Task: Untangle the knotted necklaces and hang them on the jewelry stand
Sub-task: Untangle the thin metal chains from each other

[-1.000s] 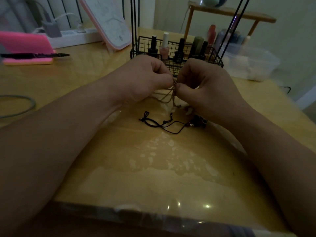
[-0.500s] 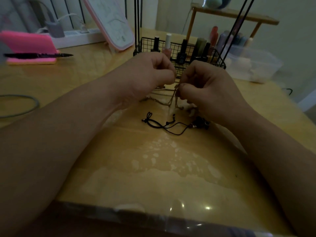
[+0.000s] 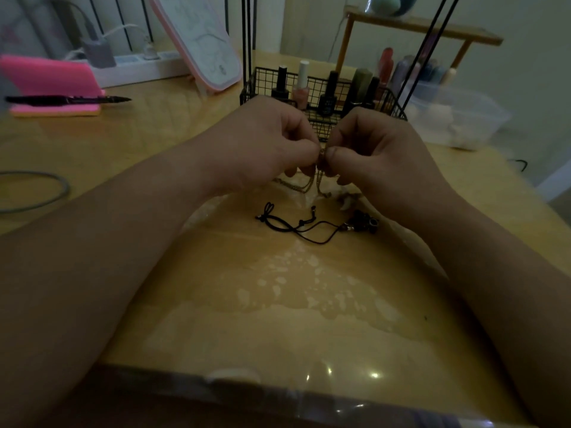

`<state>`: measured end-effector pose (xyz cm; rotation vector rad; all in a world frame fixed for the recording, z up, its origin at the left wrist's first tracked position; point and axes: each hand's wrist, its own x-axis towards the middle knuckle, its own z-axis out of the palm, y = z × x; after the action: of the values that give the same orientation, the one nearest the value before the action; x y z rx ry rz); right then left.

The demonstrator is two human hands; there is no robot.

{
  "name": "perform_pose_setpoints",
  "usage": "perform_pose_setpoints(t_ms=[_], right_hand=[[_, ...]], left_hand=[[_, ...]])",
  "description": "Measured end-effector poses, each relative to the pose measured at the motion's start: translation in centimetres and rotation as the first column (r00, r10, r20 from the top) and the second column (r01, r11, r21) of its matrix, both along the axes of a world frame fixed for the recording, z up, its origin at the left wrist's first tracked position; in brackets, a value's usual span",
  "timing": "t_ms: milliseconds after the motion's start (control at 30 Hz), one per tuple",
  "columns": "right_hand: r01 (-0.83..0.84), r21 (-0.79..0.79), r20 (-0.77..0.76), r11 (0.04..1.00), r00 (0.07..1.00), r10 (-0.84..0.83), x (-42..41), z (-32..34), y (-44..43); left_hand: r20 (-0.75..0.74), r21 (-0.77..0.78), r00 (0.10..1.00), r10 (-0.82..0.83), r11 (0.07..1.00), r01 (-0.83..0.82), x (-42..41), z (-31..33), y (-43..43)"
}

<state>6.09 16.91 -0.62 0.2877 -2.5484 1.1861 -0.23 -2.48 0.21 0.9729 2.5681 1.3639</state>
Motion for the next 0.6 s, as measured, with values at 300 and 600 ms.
perform_pose_setpoints(t_ms=[300, 600], right_hand=[[-0.010, -0.042, 0.038, 0.999, 0.999, 0.012, -0.13, 0.20, 0.09], [-0.054, -0.171, 0.085, 0.984, 0.994, 0.069, 0.00, 0.52, 0.31]], left_hand=[[-0.010, -0.032, 1.000, -0.020, 0.999, 0.020, 0.06, 0.01, -0.07], [0.112, 0.066, 0.993, -0.033, 0.997, 0.026, -0.09, 0.09, -0.12]])
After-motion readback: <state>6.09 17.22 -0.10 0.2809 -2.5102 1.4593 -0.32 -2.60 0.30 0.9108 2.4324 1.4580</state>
